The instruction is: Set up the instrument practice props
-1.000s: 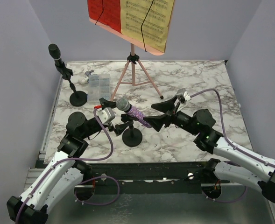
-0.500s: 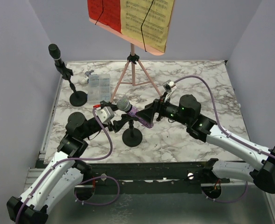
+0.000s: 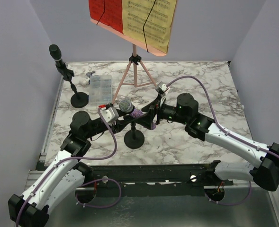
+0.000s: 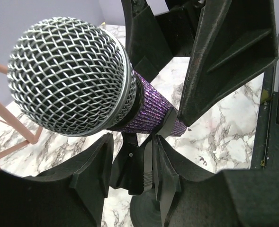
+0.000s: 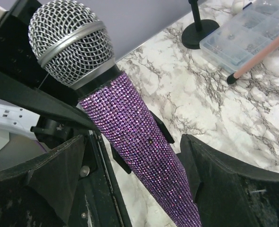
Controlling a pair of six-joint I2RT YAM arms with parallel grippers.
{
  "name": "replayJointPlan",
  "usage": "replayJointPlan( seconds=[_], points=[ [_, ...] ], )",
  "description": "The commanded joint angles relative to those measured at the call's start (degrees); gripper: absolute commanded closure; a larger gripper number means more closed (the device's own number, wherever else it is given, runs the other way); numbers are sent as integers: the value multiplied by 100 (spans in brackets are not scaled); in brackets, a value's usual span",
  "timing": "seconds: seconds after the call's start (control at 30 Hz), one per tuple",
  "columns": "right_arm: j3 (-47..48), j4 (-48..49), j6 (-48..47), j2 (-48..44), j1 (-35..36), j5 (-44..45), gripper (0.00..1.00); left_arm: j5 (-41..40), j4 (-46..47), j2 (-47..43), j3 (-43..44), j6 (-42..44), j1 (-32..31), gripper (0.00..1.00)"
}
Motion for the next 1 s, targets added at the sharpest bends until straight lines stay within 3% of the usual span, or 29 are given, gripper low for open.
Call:
replayJointPlan(
  seconds=[0.0, 0.43, 0.5, 0.7, 0.87, 0.97],
  points=[
    [-99, 285, -408, -31, 47, -269, 11, 307, 13, 160, -19, 41, -109, 59],
    [-56, 214, -640, -15, 46, -214, 11, 109, -244, 210, 25, 258, -192, 63],
    [54, 167, -751, 8, 51, -137, 11, -35, -267, 137, 18, 267, -193, 55],
    [418, 180, -953, 319, 79, -120, 12, -686, -397, -521, 17, 177, -194, 14],
    [762, -149, -1271, 615, 211, 166, 16, -1121, -748, -1081, 32, -55, -192, 6],
    [783, -183, -1476, 722, 263, -108, 19, -1094, -1020, -1258, -37, -266, -191, 5]
  ],
)
